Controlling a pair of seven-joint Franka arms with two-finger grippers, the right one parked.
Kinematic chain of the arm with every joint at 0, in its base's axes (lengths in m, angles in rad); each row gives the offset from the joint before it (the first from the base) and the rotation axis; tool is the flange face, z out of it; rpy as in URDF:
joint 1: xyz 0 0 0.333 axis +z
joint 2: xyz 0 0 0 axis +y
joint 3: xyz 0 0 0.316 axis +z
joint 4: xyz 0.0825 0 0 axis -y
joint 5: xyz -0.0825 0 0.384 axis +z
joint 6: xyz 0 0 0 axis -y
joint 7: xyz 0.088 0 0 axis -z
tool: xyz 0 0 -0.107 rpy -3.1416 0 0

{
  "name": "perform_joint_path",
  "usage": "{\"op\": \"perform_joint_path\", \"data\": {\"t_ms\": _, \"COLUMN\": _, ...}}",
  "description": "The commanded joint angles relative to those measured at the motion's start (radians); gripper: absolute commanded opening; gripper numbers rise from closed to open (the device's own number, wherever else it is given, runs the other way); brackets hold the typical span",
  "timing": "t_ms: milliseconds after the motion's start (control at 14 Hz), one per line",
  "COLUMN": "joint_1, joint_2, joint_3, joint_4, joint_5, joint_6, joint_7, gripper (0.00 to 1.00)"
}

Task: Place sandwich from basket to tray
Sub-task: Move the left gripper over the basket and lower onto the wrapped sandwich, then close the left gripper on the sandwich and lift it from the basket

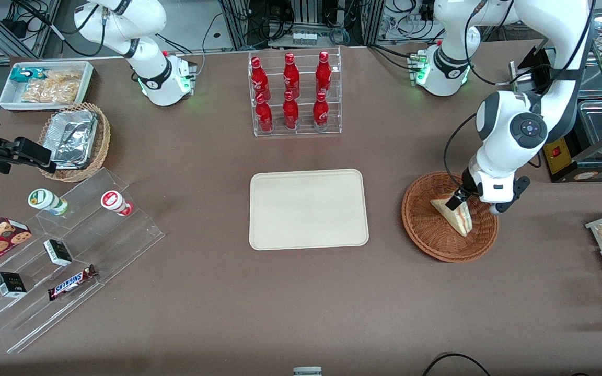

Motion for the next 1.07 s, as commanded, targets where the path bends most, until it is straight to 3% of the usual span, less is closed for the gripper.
{"op": "perform_joint_path", "data": {"t_ms": 0, "joint_1": 0.01, "joint_2": 0.016, "joint_3": -0.002, "joint_4": -0.001, "joint_5": 0.001, "joint_6": 0.013, "joint_7": -0.049, "gripper": 1.0}}
{"op": "perform_joint_path", "data": {"t_ms": 643, "joint_1": 0.013, "joint_2": 0.12, "joint_3": 0.001, "joint_4": 0.016, "joint_5": -0.002, "joint_6": 0.039, "joint_7": -0.097, "gripper": 0.98}}
{"op": "perform_joint_path", "data": {"t_ms": 857, "joint_1": 0.013, "joint_2": 0.146, "joint_3": 0.001, "joint_4": 0.047, "joint_5": -0.001, "joint_6": 0.036, "joint_7": -0.154, "gripper": 0.42}}
{"op": "perform_joint_path", "data": {"t_ms": 1000, "joint_1": 0.013, "joint_2": 0.142, "joint_3": 0.001, "joint_4": 0.053, "joint_5": 0.004, "joint_6": 0.03, "joint_7": -0.152, "gripper": 0.15}}
